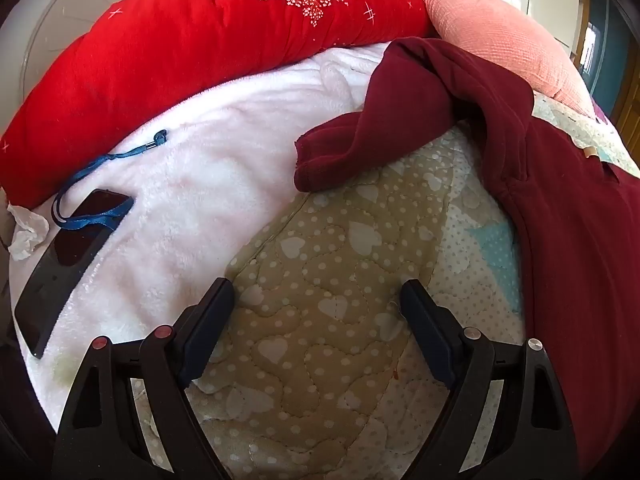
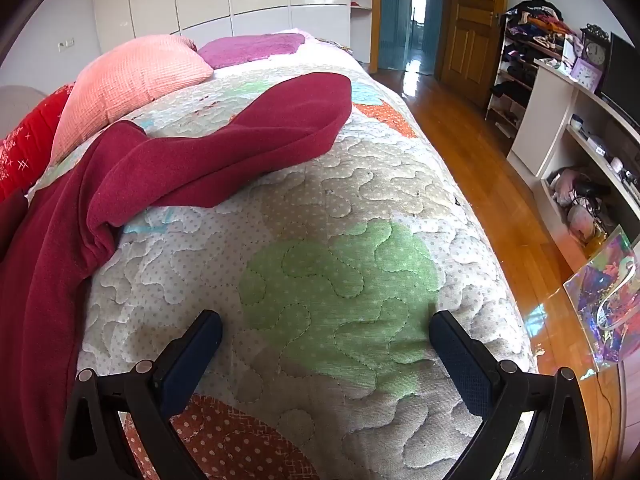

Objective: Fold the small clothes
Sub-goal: 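Spread the dark red long-sleeved shirt flat on the quilt with both tools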

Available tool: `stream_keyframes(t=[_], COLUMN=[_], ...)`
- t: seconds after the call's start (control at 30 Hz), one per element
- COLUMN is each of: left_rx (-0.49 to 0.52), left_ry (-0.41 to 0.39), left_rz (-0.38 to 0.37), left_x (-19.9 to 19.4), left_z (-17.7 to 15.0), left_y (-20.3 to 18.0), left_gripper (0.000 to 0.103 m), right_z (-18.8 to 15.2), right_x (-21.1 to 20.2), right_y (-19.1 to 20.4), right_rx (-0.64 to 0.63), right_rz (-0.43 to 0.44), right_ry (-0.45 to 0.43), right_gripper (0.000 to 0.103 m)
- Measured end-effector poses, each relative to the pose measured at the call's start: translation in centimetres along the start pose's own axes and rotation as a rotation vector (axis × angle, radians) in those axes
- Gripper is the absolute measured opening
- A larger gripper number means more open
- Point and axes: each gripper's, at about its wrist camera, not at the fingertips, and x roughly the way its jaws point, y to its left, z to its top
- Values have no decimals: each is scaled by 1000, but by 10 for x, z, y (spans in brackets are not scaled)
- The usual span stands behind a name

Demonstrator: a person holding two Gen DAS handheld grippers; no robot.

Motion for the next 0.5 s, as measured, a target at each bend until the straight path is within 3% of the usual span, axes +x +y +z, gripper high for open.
stream_keyframes(t=[0.2, 0.37, 0.5], left_rx=[-24, 19, 44], left_ry=[10, -69, -116], left_rz=[-24, -49, -141], left_x=[-27, -54, -85], left_z=[-9, -14, -20], left_y=[5, -5, -21], left_gripper=[86, 86, 86], right_z=[-2, -15, -26], right_x=[-24, -68, -99], right_y=[5, 21, 53], right_rx=[46, -25, -68], right_rz=[-17, 8, 66], right_ry=[37, -37, -94], right_gripper=[103, 103, 103])
